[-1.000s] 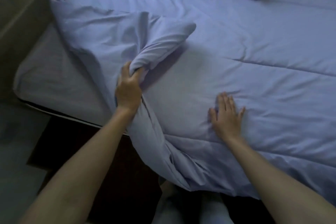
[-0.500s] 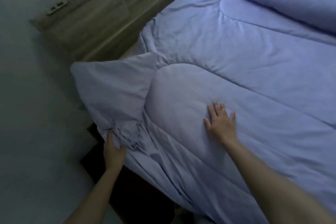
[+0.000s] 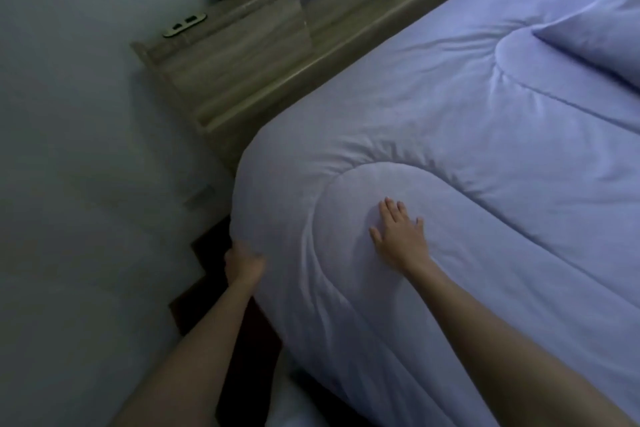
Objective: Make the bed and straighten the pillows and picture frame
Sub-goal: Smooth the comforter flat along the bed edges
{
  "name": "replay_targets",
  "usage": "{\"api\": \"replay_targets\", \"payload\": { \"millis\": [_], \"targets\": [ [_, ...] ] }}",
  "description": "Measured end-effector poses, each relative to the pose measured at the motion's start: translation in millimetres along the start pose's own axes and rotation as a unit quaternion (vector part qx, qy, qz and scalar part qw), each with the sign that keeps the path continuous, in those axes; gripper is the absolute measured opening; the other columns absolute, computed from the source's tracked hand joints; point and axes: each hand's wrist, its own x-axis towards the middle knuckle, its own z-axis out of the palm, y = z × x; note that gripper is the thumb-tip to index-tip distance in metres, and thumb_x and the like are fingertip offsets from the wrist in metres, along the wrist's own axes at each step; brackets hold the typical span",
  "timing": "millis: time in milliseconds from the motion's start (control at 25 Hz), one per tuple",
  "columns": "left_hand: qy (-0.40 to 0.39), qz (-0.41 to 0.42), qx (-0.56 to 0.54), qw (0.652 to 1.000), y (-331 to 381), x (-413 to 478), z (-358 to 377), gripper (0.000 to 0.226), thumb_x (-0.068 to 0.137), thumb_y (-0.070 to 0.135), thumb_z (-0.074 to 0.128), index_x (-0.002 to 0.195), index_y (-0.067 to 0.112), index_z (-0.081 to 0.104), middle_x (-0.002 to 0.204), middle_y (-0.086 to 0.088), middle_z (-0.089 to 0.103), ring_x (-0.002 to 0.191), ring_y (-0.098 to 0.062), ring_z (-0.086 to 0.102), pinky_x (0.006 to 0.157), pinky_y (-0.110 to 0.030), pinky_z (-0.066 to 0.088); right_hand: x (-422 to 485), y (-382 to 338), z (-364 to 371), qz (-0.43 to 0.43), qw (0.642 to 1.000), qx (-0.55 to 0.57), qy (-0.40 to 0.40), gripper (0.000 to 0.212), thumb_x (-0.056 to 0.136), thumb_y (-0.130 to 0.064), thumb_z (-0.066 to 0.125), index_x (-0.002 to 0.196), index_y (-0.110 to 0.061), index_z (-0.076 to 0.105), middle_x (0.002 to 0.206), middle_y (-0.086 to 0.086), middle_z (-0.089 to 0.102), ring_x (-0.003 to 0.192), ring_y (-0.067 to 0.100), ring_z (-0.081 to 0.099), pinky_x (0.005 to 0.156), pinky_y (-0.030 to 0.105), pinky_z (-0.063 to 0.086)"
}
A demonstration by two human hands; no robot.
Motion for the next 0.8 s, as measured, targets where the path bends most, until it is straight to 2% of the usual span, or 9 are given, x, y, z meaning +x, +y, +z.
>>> {"api": "replay_targets", "payload": {
  "millis": [120, 240, 360, 440, 480, 560, 640, 800],
  "targets": [
    [0.012, 0.149, 0.025, 0.988, 58.9, 68.7, -12.7, 0.046, 0.092, 0.018, 0.050, 0.136, 0.006, 0.044, 0.133, -0.020, 0.051, 0.116, -0.035, 0.053, 0.098, -0.039, 0.045, 37.0, -6.9, -1.1, 0.053, 0.998, 0.003, 0.028, 0.070, 0.094, -0.047, 0.042, 0.151, -0.015, 0.017, 0.160, 0.003, 0.015, 0.147, 0.021, 0.015, 0.112, 0.056, 0.020],
    [0.030, 0.207, 0.052, 0.976, 121.6, 153.6, -18.6, 0.050, 0.094, 0.020, 0.051, 0.137, 0.000, 0.040, 0.141, -0.023, 0.043, 0.127, -0.037, 0.045, 0.106, -0.040, 0.037, 63.8, -14.5, 7.6, 0.106, 0.991, -0.010, 0.084, 0.076, 0.087, -0.058, 0.049, 0.148, -0.019, 0.027, 0.155, 0.004, 0.029, 0.144, 0.023, 0.023, 0.111, 0.060, 0.014],
    [-0.059, 0.226, 0.078, 0.969, 163.0, 225.9, -14.0, 0.070, 0.091, 0.035, 0.056, 0.147, 0.004, 0.027, 0.151, -0.018, 0.033, 0.137, -0.033, 0.035, 0.114, -0.040, 0.029, 87.5, -26.7, 16.6, 0.159, 0.967, 0.013, 0.198, 0.055, 0.079, -0.053, 0.064, 0.124, -0.022, 0.060, 0.125, 0.008, 0.061, 0.120, 0.031, 0.049, 0.107, 0.055, 0.024],
    [-0.101, 0.224, 0.102, 0.964, 174.2, 248.0, -7.9, 0.077, 0.088, 0.044, 0.058, 0.146, 0.006, 0.027, 0.149, -0.018, 0.036, 0.135, -0.033, 0.038, 0.112, -0.042, 0.032, 100.1, -35.0, 15.5, 0.197, 0.952, 0.022, 0.234, 0.033, 0.079, -0.044, 0.069, 0.099, -0.019, 0.070, 0.102, 0.010, 0.067, 0.100, 0.035, 0.056, 0.091, 0.046, 0.035],
    [-0.093, 0.250, 0.110, 0.958, 176.4, 254.0, -4.1, 0.069, 0.088, 0.043, 0.060, 0.141, 0.004, 0.037, 0.142, -0.020, 0.044, 0.128, -0.035, 0.044, 0.106, -0.042, 0.038, 106.1, -38.6, 15.1, 0.214, 0.948, 0.022, 0.235, 0.025, 0.080, -0.039, 0.069, 0.090, -0.017, 0.070, 0.095, 0.011, 0.067, 0.093, 0.036, 0.056, 0.083, 0.043, 0.037],
    [-0.026, 0.328, 0.100, 0.939, 177.8, 254.5, 1.1, 0.040, 0.090, 0.032, 0.061, 0.113, -0.001, 0.058, 0.116, -0.022, 0.058, 0.105, -0.035, 0.057, 0.089, -0.040, 0.047, 113.4, -44.4, 15.5, 0.230, 0.946, 0.009, 0.227, 0.020, 0.083, -0.029, 0.067, 0.080, -0.010, 0.065, 0.088, 0.017, 0.064, 0.085, 0.038, 0.056, 0.073, 0.043, 0.036],
    [0.032, 0.366, 0.057, 0.928, 184.2, 250.9, -3.5, 0.024, 0.091, 0.024, 0.058, 0.092, 0.000, 0.060, 0.101, -0.018, 0.058, 0.090, -0.031, 0.058, 0.077, -0.037, 0.049, 118.8, -50.2, 14.4, 0.221, 0.945, 0.011, 0.239, 0.018, 0.086, -0.021, 0.064, 0.079, -0.004, 0.061, 0.085, 0.022, 0.063, 0.082, 0.041, 0.056, 0.071, 0.046, 0.037],
    [0.093, 0.410, 0.005, 0.907, 219.1, 260.6, -39.6, 0.018, 0.091, 0.015, 0.055, 0.091, -0.002, 0.060, 0.103, -0.021, 0.057, 0.091, -0.032, 0.057, 0.075, -0.035, 0.045, 137.4, -74.2, -13.7, 0.190, 0.929, 0.083, 0.308, 0.016, 0.090, -0.009, 0.059, 0.079, 0.003, 0.058, 0.082, 0.027, 0.060, 0.081, 0.044, 0.054, 0.070, 0.047, 0.036]
  ]
}}
